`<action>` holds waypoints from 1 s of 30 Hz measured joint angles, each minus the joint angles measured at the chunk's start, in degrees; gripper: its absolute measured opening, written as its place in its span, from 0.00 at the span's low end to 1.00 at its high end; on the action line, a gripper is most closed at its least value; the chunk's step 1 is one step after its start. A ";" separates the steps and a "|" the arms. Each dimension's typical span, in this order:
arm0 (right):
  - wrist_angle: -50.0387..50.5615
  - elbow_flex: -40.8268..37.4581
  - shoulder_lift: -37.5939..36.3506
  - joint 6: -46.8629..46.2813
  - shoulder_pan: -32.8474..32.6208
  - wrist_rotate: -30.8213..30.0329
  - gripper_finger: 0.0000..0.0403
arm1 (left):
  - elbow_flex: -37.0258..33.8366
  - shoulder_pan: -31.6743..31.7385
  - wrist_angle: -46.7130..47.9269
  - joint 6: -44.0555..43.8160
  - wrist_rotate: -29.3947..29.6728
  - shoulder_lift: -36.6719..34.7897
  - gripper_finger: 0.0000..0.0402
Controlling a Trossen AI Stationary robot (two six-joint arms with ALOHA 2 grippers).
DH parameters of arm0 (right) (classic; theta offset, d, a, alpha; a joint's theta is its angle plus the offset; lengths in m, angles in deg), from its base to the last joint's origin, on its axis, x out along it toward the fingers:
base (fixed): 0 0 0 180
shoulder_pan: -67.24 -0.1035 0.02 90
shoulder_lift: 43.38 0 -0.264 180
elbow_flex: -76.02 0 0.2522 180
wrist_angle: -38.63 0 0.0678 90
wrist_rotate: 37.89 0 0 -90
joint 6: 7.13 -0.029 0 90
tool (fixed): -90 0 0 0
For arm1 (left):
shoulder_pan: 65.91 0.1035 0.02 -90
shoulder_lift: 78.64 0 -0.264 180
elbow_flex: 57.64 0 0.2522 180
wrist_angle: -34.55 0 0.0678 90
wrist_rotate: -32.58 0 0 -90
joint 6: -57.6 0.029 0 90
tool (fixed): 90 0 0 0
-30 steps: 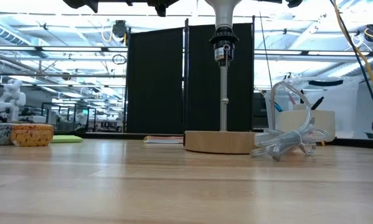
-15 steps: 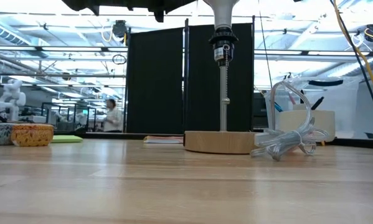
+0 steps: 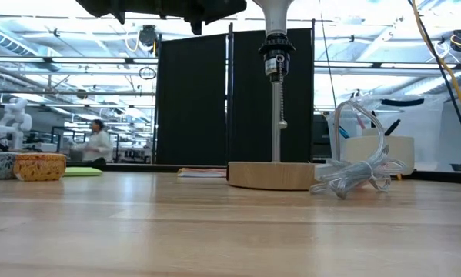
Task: Screw lightbulb
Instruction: Insert the lightbulb into the lamp
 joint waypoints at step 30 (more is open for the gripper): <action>-4.76 0.00 -0.13 4.94 9.72 0.16 0.00 | 0.02 -8.53 -2.92 3.01 -0.19 0.31 0.00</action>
